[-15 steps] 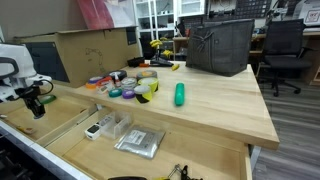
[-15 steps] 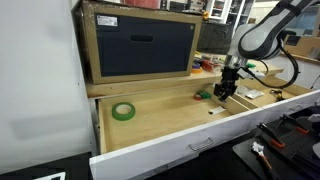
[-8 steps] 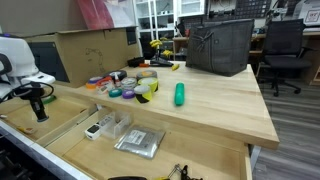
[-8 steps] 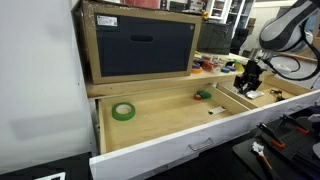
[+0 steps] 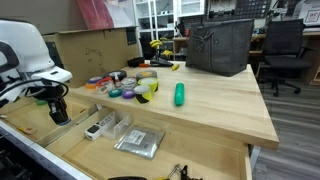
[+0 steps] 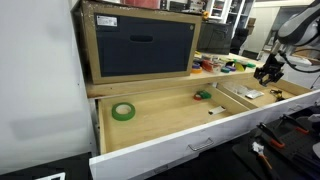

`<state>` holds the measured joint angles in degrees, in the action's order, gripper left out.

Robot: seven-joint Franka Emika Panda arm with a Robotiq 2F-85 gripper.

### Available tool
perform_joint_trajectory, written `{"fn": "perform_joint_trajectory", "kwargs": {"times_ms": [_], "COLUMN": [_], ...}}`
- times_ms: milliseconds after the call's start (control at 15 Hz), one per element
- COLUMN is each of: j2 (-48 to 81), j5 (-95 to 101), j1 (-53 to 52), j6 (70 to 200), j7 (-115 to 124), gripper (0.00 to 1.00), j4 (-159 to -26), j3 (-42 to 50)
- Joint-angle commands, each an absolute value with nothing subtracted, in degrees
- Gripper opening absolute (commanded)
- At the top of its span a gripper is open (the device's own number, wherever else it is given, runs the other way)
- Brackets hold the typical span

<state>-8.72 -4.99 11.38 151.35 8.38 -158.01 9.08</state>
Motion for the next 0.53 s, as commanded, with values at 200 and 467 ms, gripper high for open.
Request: {"fn": "perform_joint_trajectory", "kwargs": {"times_ms": [200, 467], "j2": [-9.62, -6.23], "j5": [-6.03, -9.12], "j1": [15.00, 15.46], "j6": [138.21, 132.49], "j7": [2.42, -2.72], "gripper": [0.04, 0.04], "j4": [-145.19, -136.16], "j3": [15.27, 18.58]}}
